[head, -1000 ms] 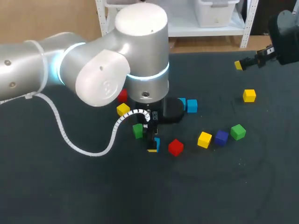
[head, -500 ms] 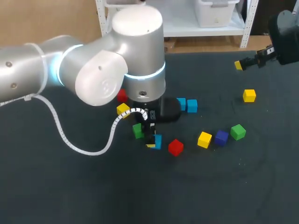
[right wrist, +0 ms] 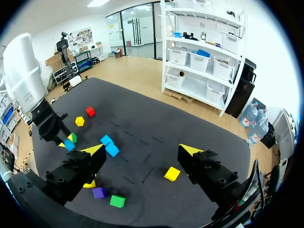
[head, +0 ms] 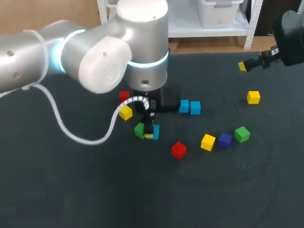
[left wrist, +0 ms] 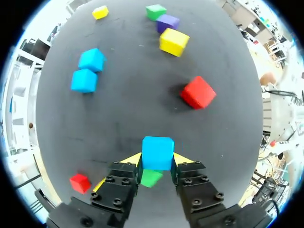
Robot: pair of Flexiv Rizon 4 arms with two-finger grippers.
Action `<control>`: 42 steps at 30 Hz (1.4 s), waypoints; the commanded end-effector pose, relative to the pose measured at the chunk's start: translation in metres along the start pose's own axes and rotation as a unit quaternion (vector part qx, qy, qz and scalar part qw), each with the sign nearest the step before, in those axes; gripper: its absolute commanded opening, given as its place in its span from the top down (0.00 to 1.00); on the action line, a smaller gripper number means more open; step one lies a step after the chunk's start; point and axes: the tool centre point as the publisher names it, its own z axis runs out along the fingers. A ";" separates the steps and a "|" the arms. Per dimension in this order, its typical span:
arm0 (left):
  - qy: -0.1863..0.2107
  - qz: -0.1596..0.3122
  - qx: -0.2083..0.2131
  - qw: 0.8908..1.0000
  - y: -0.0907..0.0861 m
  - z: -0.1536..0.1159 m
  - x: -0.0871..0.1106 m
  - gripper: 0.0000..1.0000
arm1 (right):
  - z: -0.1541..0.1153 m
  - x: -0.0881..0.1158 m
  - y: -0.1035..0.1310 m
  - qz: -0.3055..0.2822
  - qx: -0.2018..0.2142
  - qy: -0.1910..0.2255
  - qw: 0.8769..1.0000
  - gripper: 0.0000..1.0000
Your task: Place the blue cubes, place green cubes on the blue cubes, place the yellow cubes on the green cubes, then place the red cubes on the yellow cubes, and place purple cube on the red cubes.
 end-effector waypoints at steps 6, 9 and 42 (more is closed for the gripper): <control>0.029 -0.009 0.010 0.999 0.057 -0.009 -0.022 1.00 | 0.000 0.001 0.002 0.000 0.004 -0.001 1.000 0.00; 0.036 -0.011 0.009 0.999 0.069 -0.005 -0.024 1.00 | 0.000 0.001 0.002 0.000 0.004 -0.001 1.000 0.00; -0.012 -0.027 0.001 1.000 0.116 0.023 -0.041 1.00 | 0.000 0.001 0.002 0.000 0.004 -0.001 1.000 0.00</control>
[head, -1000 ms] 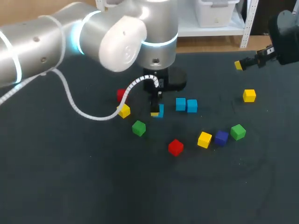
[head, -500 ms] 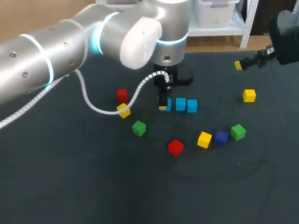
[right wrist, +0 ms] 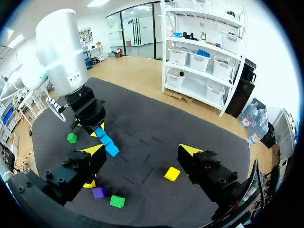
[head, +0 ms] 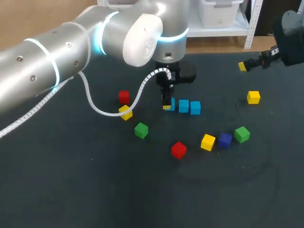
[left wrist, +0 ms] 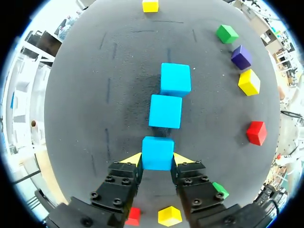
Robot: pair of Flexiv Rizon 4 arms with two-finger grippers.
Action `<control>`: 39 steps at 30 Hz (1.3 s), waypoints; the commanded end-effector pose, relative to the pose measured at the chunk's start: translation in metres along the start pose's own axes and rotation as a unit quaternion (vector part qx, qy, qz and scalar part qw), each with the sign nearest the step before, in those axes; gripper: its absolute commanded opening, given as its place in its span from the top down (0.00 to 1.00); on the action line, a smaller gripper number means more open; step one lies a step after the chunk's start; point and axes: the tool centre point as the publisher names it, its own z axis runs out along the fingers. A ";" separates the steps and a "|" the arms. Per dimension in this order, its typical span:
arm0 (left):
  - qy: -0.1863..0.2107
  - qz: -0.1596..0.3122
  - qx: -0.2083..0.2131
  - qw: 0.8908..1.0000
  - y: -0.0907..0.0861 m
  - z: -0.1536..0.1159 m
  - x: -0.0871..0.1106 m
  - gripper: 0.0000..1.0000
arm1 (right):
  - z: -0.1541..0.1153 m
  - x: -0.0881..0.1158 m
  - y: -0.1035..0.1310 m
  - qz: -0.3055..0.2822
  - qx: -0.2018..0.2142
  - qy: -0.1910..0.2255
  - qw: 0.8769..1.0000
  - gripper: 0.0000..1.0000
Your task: Place the blue cubes, place green cubes on the blue cubes, place the yellow cubes on the green cubes, then place the red cubes on the yellow cubes, and place purple cube on the red cubes.
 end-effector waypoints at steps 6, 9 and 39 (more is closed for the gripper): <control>-0.020 -0.003 0.011 1.000 0.003 0.008 0.003 1.00 | 0.000 0.001 0.002 0.000 0.004 -0.001 1.000 0.00; -0.022 -0.003 0.011 1.000 0.003 0.009 0.002 1.00 | 0.000 0.001 0.002 0.000 0.004 -0.001 1.000 0.00; -0.029 0.025 0.013 0.999 0.004 0.010 -0.012 0.79 | 0.000 0.001 0.002 0.000 0.004 -0.001 1.000 0.00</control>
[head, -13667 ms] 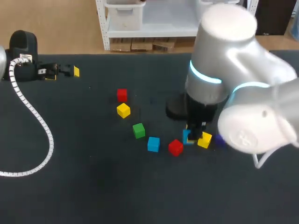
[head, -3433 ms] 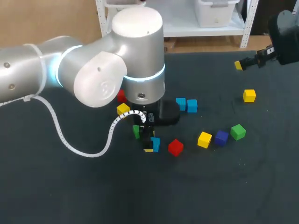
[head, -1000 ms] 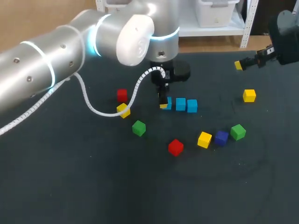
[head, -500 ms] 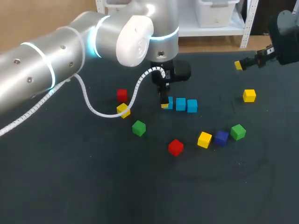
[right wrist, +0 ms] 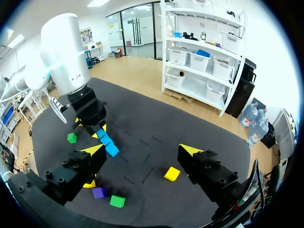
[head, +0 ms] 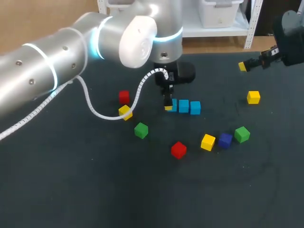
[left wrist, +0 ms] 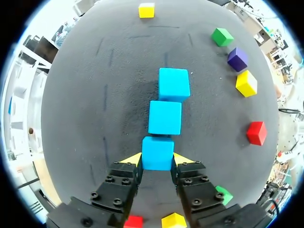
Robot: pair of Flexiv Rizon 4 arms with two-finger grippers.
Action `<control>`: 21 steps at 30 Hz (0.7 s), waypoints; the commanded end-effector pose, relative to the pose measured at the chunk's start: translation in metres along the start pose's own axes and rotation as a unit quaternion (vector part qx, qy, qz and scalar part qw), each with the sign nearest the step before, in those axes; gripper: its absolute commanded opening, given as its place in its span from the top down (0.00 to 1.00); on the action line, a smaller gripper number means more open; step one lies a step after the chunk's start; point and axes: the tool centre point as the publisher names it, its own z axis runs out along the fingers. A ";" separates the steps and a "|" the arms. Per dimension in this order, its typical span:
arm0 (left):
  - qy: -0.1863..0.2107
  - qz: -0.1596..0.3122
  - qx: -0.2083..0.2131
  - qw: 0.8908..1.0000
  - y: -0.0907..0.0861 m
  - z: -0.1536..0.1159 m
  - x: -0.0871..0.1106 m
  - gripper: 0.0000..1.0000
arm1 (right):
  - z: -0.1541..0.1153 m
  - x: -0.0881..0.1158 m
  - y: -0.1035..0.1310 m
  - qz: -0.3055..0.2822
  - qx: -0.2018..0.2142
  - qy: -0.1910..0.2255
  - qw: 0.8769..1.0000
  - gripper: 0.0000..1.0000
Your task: Place the blue cubes, place green cubes on the blue cubes, place the yellow cubes on the green cubes, then place the red cubes on the yellow cubes, and place purple cube on the red cubes.
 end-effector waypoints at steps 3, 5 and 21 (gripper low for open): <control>0.003 0.004 0.003 1.000 0.002 0.004 -0.004 0.67 | 0.000 0.001 0.002 0.000 0.004 -0.001 1.000 0.00; 0.006 0.004 0.004 1.000 0.001 0.005 -0.003 0.63 | 0.000 0.001 0.002 0.000 0.004 -0.001 1.000 0.00; 0.011 -0.005 0.003 1.000 -0.001 0.002 0.003 0.90 | 0.000 0.001 0.002 0.000 0.004 -0.001 1.000 0.00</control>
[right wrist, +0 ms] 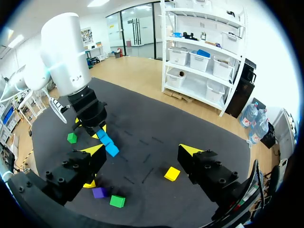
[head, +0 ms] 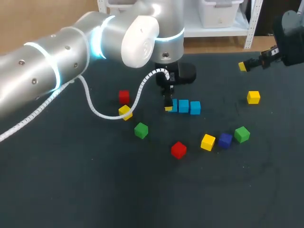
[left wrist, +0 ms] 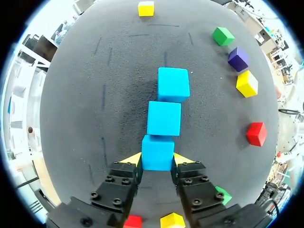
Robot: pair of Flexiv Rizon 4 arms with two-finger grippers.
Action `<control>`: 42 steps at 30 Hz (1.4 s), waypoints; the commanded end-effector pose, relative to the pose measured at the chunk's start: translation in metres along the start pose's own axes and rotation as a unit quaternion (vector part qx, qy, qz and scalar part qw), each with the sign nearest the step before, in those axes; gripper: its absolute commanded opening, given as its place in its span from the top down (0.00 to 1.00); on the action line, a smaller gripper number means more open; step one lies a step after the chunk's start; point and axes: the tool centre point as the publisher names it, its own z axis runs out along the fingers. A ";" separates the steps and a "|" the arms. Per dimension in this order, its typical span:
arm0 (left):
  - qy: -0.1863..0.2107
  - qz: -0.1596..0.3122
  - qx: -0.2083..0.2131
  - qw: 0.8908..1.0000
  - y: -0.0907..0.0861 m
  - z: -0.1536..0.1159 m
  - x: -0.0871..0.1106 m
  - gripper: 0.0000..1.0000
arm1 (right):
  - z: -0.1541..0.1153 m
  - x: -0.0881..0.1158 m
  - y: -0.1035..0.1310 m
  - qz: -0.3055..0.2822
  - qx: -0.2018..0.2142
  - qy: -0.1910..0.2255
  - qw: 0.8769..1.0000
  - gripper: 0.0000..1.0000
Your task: Place the blue cubes, place green cubes on the blue cubes, place the yellow cubes on the green cubes, then place the red cubes on the yellow cubes, and place purple cube on the red cubes.
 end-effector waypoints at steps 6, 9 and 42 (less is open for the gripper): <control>0.002 0.000 -0.003 1.000 0.000 -0.003 0.002 0.97 | 0.000 0.001 0.002 0.000 0.004 -0.001 1.000 0.00; 0.002 0.001 -0.005 1.000 -0.001 -0.005 0.002 0.96 | 0.000 0.001 0.002 0.000 0.004 -0.001 1.000 0.00; 0.007 0.007 0.005 1.000 -0.005 -0.004 -0.002 0.00 | 0.000 0.001 0.002 0.000 0.004 -0.001 1.000 0.00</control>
